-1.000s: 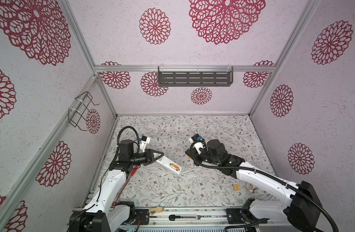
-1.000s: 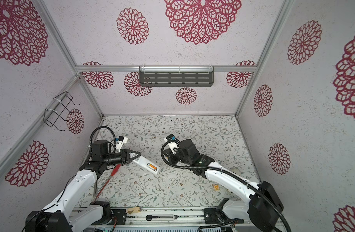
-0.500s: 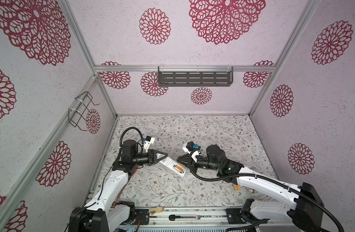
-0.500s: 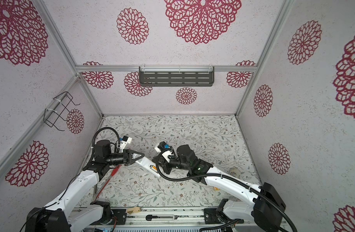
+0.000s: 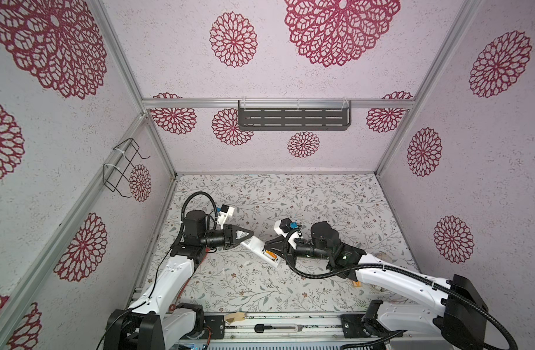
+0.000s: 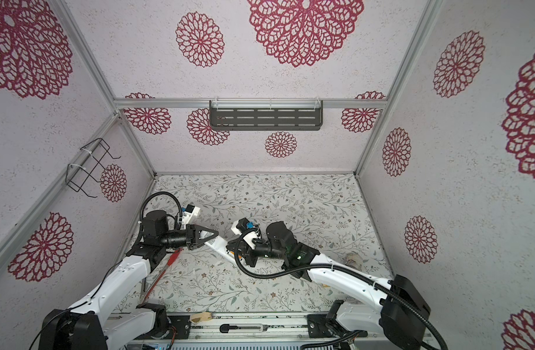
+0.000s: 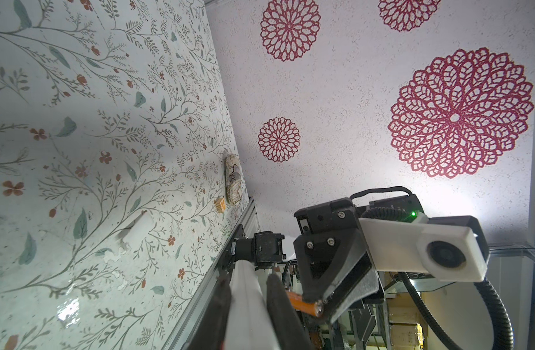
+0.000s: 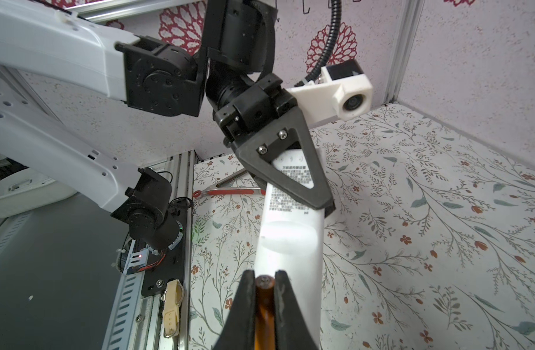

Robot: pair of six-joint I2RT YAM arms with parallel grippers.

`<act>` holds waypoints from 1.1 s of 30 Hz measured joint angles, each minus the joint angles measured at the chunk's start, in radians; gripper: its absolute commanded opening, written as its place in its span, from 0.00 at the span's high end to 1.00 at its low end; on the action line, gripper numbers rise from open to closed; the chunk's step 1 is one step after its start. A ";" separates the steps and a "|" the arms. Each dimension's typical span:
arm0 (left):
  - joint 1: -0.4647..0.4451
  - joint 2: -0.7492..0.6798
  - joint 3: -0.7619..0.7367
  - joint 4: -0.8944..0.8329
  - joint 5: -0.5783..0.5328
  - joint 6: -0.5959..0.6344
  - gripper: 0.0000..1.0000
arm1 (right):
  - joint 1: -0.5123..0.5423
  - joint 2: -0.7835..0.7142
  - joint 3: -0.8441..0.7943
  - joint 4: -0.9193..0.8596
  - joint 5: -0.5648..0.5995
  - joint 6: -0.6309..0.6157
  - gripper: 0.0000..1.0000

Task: Load the batteries into the remote control
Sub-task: 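Lift the battery with the right gripper and carry it over the remote's compartment, then lower the battery into the compartment beside the first battery with the right gripper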

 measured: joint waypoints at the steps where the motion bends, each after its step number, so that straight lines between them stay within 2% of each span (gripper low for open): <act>1: 0.000 0.000 0.000 0.001 0.001 -0.001 1.00 | 0.003 0.001 -0.007 0.008 0.000 0.000 0.87; 27: 0.003 0.003 -0.008 0.027 -0.001 -0.006 1.00 | 0.015 0.025 -0.064 0.013 0.044 -0.006 0.87; 33: 0.003 0.011 -0.009 0.027 -0.002 -0.007 1.00 | 0.017 0.024 -0.061 -0.005 0.061 -0.019 0.82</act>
